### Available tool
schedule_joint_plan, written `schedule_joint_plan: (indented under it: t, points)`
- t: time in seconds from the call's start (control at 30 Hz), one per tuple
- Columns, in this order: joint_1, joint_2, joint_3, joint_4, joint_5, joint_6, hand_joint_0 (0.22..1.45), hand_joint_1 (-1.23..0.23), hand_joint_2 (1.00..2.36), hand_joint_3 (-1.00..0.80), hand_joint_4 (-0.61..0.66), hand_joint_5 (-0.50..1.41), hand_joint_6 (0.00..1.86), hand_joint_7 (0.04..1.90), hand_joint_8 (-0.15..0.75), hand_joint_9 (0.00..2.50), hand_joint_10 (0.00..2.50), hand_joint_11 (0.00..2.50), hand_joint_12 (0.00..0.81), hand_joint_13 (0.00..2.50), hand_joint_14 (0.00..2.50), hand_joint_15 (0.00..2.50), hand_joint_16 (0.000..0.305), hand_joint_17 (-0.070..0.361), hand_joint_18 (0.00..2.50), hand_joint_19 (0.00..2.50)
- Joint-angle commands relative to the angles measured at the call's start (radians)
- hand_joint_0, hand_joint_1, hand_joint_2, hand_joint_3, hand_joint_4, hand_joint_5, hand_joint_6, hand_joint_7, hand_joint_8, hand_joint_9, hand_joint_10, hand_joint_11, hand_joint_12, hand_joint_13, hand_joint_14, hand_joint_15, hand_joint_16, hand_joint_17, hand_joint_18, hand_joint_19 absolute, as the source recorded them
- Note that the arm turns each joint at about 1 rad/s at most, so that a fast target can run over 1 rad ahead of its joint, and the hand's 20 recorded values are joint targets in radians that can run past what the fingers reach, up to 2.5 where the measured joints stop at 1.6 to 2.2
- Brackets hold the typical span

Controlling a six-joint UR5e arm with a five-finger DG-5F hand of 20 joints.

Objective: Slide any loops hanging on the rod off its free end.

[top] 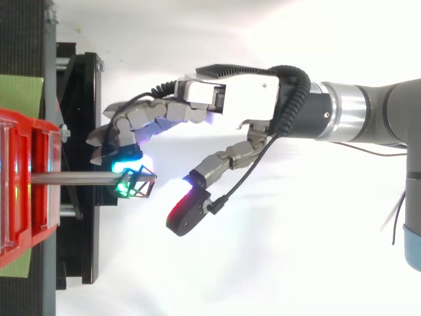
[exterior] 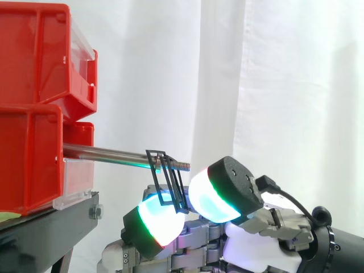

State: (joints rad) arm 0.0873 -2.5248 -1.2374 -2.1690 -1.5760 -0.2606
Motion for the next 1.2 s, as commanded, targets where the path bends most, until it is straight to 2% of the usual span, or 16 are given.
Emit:
schedule_joint_plan:
  t: [0.0,0.3,0.57,1.17]
  points:
    - [0.002,0.0,-0.001,0.0,0.001,0.0,0.59,-0.69,1.01,-0.39,0.18,-0.14,0.55,1.41,0.249,0.63,0.0,0.04,0.237,0.49,0.0,0.0,0.023,0.052,0.28,0.0]
    - [0.0,0.0,0.003,0.0,-0.001,0.0,0.59,-0.69,1.02,-0.32,0.17,-0.15,0.62,1.36,0.25,0.63,0.0,0.04,0.238,0.49,0.0,0.0,0.023,0.052,0.28,0.0]
    - [-0.001,0.001,0.004,0.0,-0.001,0.0,0.57,-0.65,1.02,-0.15,0.14,-0.18,0.72,1.31,0.262,0.62,0.0,0.05,0.245,0.48,0.0,0.0,0.024,0.054,0.27,0.0]
    - [-0.003,0.001,0.015,-0.005,-0.001,-0.006,0.58,-0.69,1.02,-0.15,0.14,-0.2,0.79,1.25,0.264,0.62,0.0,0.07,0.249,0.49,0.0,0.0,0.025,0.055,0.28,0.0]
